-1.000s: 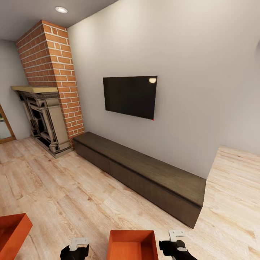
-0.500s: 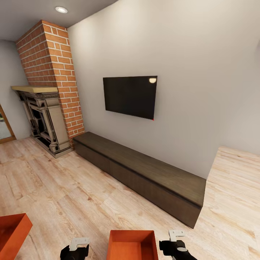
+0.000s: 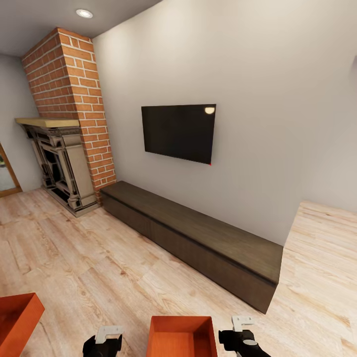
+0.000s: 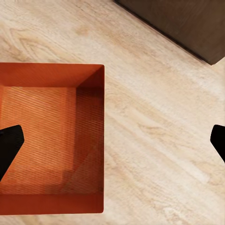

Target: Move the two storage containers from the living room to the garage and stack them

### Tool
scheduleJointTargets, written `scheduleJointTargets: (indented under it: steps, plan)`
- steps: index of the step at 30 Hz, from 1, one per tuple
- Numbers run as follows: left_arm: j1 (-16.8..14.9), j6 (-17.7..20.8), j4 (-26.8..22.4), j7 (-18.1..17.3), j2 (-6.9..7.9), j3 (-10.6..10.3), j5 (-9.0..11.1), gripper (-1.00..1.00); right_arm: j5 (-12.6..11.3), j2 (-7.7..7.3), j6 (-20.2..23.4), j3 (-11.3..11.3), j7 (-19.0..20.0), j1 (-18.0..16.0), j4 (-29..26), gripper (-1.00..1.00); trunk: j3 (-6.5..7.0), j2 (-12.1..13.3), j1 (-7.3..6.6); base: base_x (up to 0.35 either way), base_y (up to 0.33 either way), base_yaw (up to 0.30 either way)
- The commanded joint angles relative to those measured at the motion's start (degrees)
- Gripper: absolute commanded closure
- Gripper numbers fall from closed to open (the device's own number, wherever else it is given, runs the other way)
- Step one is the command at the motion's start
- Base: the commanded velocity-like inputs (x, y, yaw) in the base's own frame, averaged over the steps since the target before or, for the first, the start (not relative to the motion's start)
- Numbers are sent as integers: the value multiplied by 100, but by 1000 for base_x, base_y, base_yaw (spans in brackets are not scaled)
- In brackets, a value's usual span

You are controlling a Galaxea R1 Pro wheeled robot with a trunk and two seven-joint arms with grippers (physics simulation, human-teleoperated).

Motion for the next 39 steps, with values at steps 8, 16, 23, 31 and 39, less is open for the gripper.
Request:
scheduleJointTargets:
  steps: [8,16,23,31,39]
  plan:
    - [-4,-48,4,20,1,-13,3,-100,12,1,-9,8,-24,-4,4,-100,-29,-4,0,0,0,0]
    - [-4,-52,4,20,1,-13,4,-100,12,1,-9,8,-24,-4,4,-100,-95,-4,0,0,0,0]
    - [-4,-52,4,20,1,-13,4,-100,12,1,-9,8,-24,-4,4,-100,-159,-4,0,0,0,0]
    - [-4,-52,4,20,1,-13,4,-100,12,1,-9,8,-24,-4,4,-100,-233,-4,0,0,0,0]
    - [-4,-58,4,20,1,-13,2,-100,16,1,-110,8,-24,-4,4,-100,-259,-4,0,0,0,0]
